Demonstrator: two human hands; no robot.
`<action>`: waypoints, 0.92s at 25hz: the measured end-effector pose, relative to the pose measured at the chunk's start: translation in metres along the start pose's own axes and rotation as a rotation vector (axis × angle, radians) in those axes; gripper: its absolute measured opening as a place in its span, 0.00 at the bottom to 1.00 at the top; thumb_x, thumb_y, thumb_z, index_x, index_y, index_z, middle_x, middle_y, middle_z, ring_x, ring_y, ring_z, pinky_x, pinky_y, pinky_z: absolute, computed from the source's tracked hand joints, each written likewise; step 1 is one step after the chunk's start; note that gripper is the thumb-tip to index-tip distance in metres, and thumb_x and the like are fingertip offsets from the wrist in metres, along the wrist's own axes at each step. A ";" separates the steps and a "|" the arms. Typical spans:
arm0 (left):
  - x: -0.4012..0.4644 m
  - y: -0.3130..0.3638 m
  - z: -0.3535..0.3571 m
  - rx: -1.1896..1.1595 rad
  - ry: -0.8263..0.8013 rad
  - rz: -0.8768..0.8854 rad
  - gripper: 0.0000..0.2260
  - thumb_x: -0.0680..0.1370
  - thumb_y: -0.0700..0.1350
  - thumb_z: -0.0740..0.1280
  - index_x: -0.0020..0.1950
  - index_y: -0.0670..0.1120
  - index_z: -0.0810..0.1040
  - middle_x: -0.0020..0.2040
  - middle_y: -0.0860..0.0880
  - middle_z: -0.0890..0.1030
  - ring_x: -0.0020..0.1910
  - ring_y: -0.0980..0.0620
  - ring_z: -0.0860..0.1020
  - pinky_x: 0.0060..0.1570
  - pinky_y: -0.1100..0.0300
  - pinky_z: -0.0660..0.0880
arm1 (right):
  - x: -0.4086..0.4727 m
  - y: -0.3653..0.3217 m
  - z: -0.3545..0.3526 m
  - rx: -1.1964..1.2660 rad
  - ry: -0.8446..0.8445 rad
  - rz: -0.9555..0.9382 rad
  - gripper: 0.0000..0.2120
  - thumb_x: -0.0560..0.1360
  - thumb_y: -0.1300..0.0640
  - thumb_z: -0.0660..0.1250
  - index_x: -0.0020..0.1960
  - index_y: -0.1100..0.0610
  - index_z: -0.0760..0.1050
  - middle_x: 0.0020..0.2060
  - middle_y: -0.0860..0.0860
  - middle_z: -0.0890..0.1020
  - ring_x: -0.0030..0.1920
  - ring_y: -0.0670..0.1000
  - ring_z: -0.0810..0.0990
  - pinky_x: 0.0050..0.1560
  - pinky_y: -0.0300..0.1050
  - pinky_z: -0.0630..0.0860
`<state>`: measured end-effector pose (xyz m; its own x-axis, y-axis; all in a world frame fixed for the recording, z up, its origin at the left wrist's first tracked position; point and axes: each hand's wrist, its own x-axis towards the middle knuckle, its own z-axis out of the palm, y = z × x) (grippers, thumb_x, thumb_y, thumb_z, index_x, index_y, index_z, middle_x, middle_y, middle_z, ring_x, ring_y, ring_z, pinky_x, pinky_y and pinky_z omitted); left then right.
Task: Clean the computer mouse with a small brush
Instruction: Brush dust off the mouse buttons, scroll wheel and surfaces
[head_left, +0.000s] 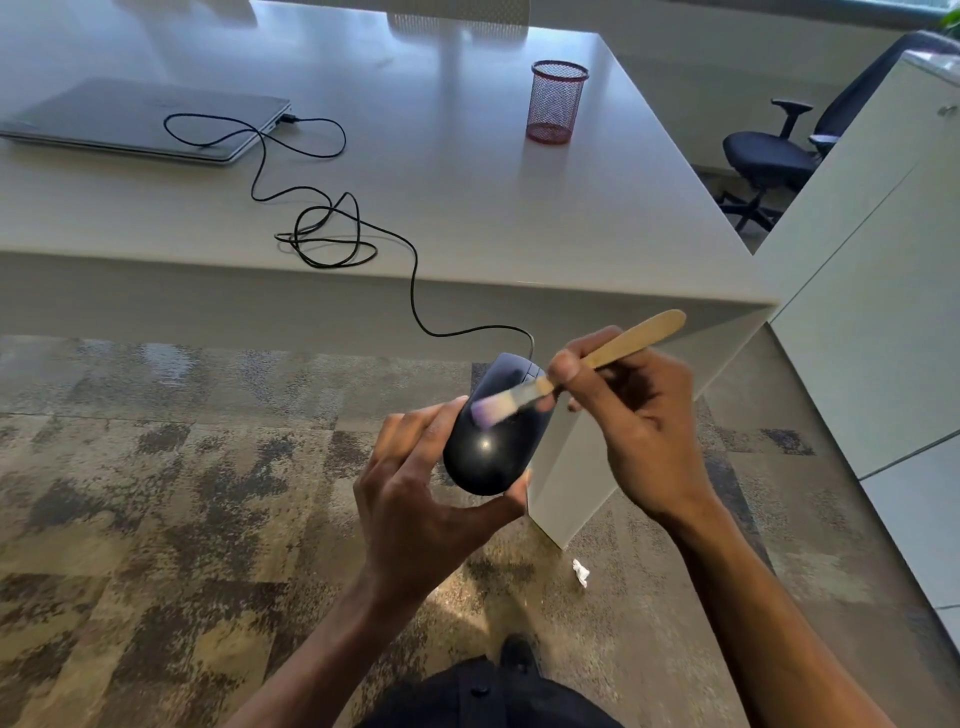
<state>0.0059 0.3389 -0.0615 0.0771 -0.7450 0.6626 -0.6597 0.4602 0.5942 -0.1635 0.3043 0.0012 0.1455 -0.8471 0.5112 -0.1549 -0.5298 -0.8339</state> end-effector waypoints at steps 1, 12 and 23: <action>0.001 0.000 0.000 -0.002 0.003 0.009 0.31 0.66 0.60 0.73 0.57 0.37 0.79 0.51 0.44 0.82 0.49 0.51 0.77 0.47 0.64 0.74 | -0.001 -0.001 0.002 0.004 -0.058 -0.013 0.06 0.79 0.60 0.65 0.46 0.59 0.80 0.38 0.47 0.84 0.40 0.46 0.84 0.44 0.35 0.77; 0.004 0.004 -0.001 -0.002 -0.013 -0.004 0.31 0.66 0.61 0.71 0.58 0.38 0.79 0.52 0.44 0.82 0.49 0.51 0.77 0.47 0.64 0.73 | 0.023 0.014 -0.017 -0.172 0.292 0.095 0.05 0.80 0.57 0.65 0.48 0.54 0.79 0.37 0.42 0.84 0.40 0.40 0.84 0.43 0.30 0.76; 0.006 0.006 0.007 -0.024 0.043 -0.005 0.29 0.66 0.57 0.73 0.57 0.36 0.79 0.51 0.44 0.82 0.48 0.50 0.77 0.49 0.71 0.71 | 0.010 0.018 -0.035 -0.171 0.285 0.068 0.06 0.80 0.58 0.65 0.46 0.53 0.79 0.37 0.41 0.84 0.40 0.43 0.84 0.42 0.31 0.76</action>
<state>-0.0026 0.3341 -0.0571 0.1128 -0.7260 0.6784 -0.6414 0.4682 0.6078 -0.1991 0.2853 -0.0013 -0.1456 -0.8456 0.5135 -0.3199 -0.4509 -0.8333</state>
